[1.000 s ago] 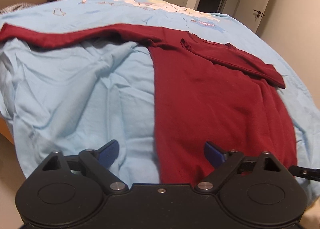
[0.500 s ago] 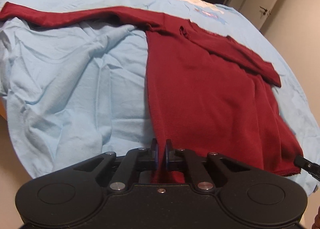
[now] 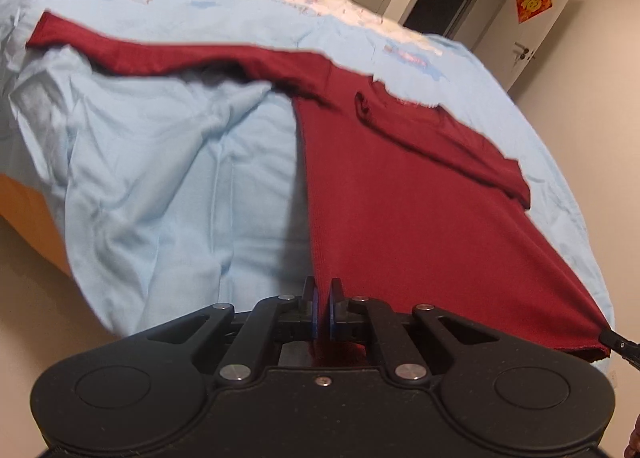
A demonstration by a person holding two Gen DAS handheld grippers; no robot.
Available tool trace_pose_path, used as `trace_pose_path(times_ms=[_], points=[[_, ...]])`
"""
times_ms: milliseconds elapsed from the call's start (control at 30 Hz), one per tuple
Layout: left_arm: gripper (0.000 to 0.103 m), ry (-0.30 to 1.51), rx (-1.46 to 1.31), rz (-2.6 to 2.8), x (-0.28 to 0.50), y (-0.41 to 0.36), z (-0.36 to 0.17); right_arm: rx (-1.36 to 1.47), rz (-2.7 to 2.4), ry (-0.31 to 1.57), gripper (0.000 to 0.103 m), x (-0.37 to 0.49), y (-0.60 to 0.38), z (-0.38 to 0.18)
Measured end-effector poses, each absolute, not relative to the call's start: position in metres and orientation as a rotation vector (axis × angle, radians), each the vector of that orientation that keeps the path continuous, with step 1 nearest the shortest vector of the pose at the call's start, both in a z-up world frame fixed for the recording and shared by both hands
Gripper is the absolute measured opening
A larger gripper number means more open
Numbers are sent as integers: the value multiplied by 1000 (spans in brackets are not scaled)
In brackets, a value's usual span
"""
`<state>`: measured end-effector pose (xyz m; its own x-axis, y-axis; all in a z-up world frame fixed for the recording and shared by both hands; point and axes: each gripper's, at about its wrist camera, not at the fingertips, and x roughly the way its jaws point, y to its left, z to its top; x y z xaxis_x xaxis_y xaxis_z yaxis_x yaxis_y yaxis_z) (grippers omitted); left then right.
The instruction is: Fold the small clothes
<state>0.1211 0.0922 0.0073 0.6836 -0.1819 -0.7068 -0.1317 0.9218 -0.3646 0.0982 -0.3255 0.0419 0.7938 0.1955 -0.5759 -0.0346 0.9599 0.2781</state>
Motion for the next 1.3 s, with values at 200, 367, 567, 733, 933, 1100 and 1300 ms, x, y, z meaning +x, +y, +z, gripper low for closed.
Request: trace_pose_path(times_ms=[200, 367, 567, 733, 933, 1100, 1300], points=[[4, 868, -431, -2, 123, 92, -18, 252, 109, 732, 6, 104, -327, 17], [22, 889, -437, 7, 130, 95, -22, 286, 118, 762, 6, 108, -327, -3], [55, 863, -455, 43, 136, 109, -16, 277, 118, 789, 19, 116, -326, -12], [83, 781, -458, 139, 146, 138, 0, 273, 110, 792, 52, 122, -325, -12], [102, 626, -504, 285, 168, 188, 29, 284, 111, 745, 91, 133, -322, -5], [102, 512, -536, 338, 197, 219, 45, 304, 115, 705, 103, 140, -317, 1], [102, 488, -571, 403, 239, 244, 42, 298, 94, 701, 103, 144, -313, 3]])
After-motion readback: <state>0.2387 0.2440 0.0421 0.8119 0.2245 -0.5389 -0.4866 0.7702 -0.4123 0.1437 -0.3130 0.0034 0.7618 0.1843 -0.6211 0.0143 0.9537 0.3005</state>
